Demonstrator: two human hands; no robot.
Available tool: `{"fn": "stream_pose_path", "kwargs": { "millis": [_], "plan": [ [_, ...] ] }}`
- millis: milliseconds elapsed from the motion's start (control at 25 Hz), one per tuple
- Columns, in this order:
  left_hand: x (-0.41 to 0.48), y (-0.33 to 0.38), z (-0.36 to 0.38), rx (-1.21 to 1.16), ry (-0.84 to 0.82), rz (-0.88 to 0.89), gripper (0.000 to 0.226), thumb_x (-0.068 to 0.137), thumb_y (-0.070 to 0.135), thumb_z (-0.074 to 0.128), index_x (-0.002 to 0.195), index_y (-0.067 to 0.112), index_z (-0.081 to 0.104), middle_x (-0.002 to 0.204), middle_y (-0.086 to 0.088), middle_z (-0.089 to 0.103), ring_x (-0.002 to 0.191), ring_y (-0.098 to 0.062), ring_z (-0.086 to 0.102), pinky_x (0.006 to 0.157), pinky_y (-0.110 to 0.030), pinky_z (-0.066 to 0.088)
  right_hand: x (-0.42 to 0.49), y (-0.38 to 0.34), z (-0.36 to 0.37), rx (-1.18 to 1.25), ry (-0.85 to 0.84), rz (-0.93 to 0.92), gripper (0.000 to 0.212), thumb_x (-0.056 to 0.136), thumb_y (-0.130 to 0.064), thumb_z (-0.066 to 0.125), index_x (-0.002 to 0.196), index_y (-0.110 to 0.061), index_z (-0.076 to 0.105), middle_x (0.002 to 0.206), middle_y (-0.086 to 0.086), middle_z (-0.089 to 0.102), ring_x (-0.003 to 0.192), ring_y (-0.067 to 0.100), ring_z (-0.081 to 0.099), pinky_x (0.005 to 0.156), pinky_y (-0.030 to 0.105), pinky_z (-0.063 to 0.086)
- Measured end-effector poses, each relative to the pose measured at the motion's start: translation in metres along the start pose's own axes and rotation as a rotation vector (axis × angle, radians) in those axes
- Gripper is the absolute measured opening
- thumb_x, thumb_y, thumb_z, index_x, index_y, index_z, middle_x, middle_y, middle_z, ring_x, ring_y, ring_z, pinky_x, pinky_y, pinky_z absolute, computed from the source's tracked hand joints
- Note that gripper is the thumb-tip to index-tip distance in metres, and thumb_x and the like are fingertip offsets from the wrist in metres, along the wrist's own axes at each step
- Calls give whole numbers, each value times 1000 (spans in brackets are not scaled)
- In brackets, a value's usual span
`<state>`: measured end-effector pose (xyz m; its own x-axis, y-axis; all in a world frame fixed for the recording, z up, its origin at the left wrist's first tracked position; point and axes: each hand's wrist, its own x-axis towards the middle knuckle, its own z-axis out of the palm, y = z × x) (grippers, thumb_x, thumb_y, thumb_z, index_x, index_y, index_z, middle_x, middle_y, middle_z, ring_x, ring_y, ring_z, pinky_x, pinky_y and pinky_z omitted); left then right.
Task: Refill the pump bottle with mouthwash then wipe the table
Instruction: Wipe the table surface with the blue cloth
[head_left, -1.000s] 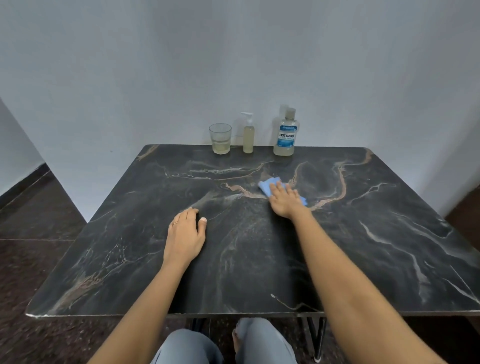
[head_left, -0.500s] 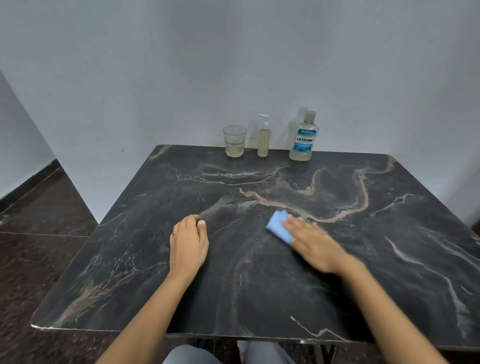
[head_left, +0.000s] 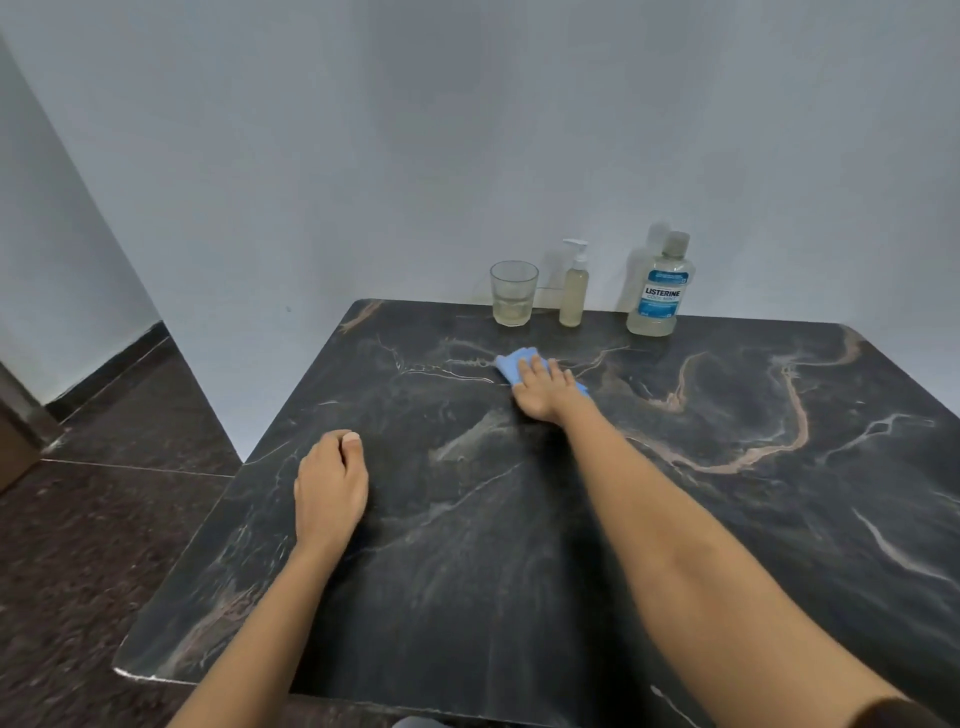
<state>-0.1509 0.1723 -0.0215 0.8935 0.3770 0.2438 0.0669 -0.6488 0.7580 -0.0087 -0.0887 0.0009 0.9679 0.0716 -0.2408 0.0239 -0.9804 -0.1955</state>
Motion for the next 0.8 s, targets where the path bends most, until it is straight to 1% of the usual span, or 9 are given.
{"fn": "stream_pose_path", "kwargs": {
  "millis": [80, 120, 200, 320, 480, 560, 680, 720, 800],
  "plan": [
    [1, -8, -13, -49, 37, -62, 35, 102, 30, 32, 84, 9, 52, 81, -2, 55, 83, -25, 51, 73, -37, 36, -2, -61, 13, -33, -29, -134, 57, 100, -32, 17, 153, -18, 0, 161, 4, -9, 147, 29, -8, 117, 45, -5],
    [1, -10, -19, -77, 51, -90, 33, 102, 30, 32, 86, 10, 53, 84, 0, 55, 83, -22, 49, 74, -34, 33, -9, -90, 23, -54, -46, -212, 57, 100, -33, 18, 153, -18, 1, 161, 4, -8, 147, 28, -7, 117, 44, -5],
    [-4, -14, -30, -115, 83, -136, 27, 103, 29, 34, 97, 16, 57, 94, 5, 54, 89, -16, 46, 80, -30, 31, -32, -138, 45, -81, -80, -379, 58, 100, -34, 20, 153, -21, 2, 161, 2, -7, 148, 26, -6, 117, 44, -6],
    [-13, -22, -45, -145, 136, -171, 30, 103, 27, 36, 107, 11, 61, 98, 4, 54, 93, -13, 46, 82, -27, 30, -79, -174, 72, -119, -99, -590, 57, 101, -36, 22, 153, -23, 3, 161, 0, -6, 148, 23, -6, 117, 42, -7],
    [-30, -30, -67, -186, 154, -237, 29, 103, 28, 36, 103, 11, 59, 95, 1, 54, 90, -14, 47, 80, -26, 30, -144, -172, 84, -131, -117, -763, 57, 101, -38, 22, 153, -25, 3, 161, -2, -5, 148, 20, -7, 118, 40, -7],
    [-38, -32, -76, -199, 135, -243, 26, 102, 29, 37, 97, 14, 57, 92, 0, 55, 89, -16, 48, 80, -28, 30, -173, -160, 84, -115, -153, -822, 60, 100, -45, 24, 153, -28, 1, 161, -4, -7, 147, 17, -10, 117, 38, -9],
    [-46, -35, -80, -199, 103, -225, 26, 102, 31, 37, 92, 15, 55, 91, -1, 58, 89, -17, 50, 81, -29, 32, -212, -139, 89, -99, -188, -878, 75, 94, -58, 38, 152, -30, 1, 161, -5, -7, 147, 17, -11, 117, 38, -9],
    [-49, -34, -80, -187, 95, -214, 27, 102, 31, 36, 93, 15, 55, 92, -2, 59, 90, -18, 50, 82, -30, 32, -224, -132, 90, -104, -181, -889, 80, 91, -59, 44, 153, -30, 2, 161, -4, -6, 147, 18, -10, 117, 38, -8],
    [-53, -30, -78, -166, 80, -194, 30, 103, 33, 35, 91, 13, 55, 91, -5, 60, 89, -20, 50, 81, -32, 33, -244, -119, 88, -113, -167, -909, 82, 91, -49, 53, 153, -28, 4, 161, -2, -5, 148, 20, -9, 118, 39, -6]
  ]
}}
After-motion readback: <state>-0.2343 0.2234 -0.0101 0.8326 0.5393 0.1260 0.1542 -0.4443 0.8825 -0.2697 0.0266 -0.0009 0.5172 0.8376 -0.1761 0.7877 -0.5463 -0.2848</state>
